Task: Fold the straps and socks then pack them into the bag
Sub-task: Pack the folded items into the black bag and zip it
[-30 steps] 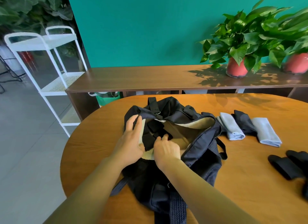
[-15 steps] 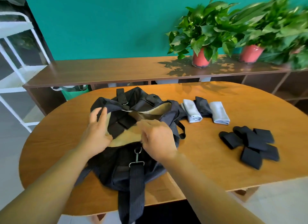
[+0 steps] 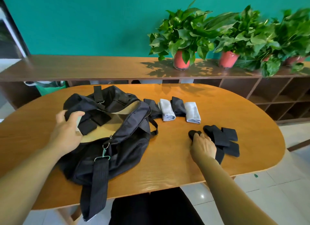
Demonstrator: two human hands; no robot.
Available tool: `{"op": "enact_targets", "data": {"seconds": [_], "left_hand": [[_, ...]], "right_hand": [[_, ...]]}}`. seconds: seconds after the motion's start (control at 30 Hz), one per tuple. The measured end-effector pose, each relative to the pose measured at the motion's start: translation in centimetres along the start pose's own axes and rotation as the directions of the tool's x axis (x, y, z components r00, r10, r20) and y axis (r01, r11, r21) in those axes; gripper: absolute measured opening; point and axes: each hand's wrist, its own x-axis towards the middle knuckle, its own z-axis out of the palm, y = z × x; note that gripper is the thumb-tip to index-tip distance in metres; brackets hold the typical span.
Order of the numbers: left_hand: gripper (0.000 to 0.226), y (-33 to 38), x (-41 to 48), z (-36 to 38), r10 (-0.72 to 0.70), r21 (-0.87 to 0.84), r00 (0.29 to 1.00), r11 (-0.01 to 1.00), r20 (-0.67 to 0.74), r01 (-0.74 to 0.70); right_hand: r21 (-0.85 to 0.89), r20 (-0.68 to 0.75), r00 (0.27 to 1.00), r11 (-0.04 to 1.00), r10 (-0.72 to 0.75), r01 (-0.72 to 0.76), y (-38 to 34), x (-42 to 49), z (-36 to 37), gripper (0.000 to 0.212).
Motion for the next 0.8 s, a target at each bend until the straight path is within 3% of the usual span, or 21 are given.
{"op": "enact_targets", "data": {"seconds": [0.23, 0.43, 0.5, 0.6, 0.7, 0.8], "left_hand": [[0.07, 0.5, -0.7, -0.2, -0.055, 0.016, 0.998, 0.998, 0.04, 0.054], [0.074, 0.6, -1.2, -1.4, -0.058, 0.013, 0.992, 0.998, 0.111, 0.057], [0.073, 0.3, -1.3, -1.9, -0.042, 0.014, 0.991, 0.999, 0.127, 0.04], [0.061, -0.5, -1.5, -2.1, 0.001, 0.002, 0.987, 1.0, 0.162, -0.001], [0.053, -1.6, -1.4, -1.9, 0.025, -0.007, 0.984, 1.0, 0.175, -0.024], [0.044, -2.1, -1.0, -2.2, 0.024, -0.011, 0.991, 1.0, 0.131, -0.023]], "right_hand": [[0.016, 0.049, 0.999, 1.0, -0.019, 0.018, -1.3, 0.5, -2.1, 0.015], [-0.129, 0.033, 0.998, 0.99, -0.058, 0.062, -2.7, -0.2, -2.2, 0.02], [-0.035, -0.011, 1.0, 0.999, 0.009, -0.009, -3.1, -0.7, -2.7, 0.019], [0.239, -0.112, 0.988, 0.968, 0.107, -0.078, -4.2, -1.7, -4.3, 0.015], [0.414, -0.404, 0.912, 0.903, 0.075, 0.11, -7.8, -4.0, -6.8, 0.01], [0.341, -0.636, 0.758, 0.83, -0.142, 0.442, -13.8, -6.6, -9.0, 0.006]]}}
